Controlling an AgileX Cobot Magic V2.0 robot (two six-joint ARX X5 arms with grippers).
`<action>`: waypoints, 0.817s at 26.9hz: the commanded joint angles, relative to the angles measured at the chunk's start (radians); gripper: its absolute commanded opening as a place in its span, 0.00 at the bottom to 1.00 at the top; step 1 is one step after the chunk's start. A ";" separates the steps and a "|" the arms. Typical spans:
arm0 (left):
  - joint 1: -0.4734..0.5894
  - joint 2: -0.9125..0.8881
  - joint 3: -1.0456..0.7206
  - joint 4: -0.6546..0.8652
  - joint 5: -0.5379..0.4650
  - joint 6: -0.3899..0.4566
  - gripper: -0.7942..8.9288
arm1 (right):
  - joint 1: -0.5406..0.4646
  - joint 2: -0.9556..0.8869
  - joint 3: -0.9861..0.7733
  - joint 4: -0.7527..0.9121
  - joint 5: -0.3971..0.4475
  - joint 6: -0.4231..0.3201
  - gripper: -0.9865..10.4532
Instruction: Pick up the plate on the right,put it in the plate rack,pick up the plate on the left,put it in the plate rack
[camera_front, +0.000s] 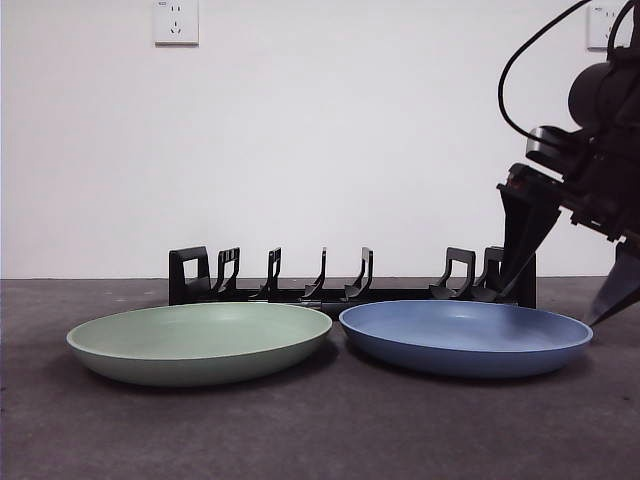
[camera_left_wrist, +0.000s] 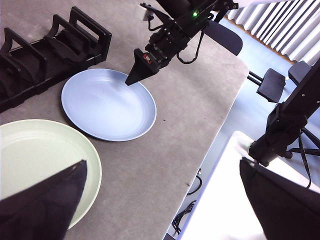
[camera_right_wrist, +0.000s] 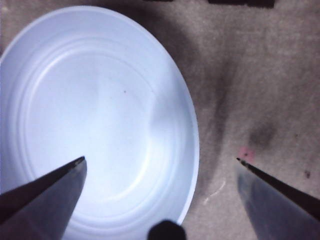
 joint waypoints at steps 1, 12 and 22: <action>-0.003 0.001 0.003 0.000 0.003 0.012 0.70 | 0.002 0.031 0.002 0.003 0.001 0.011 0.51; -0.003 0.008 0.003 -0.002 0.002 0.013 0.70 | 0.002 0.053 0.002 0.001 0.001 0.014 0.14; -0.027 0.020 0.003 -0.002 -0.003 0.031 0.70 | 0.002 0.096 0.002 -0.015 0.085 0.020 0.07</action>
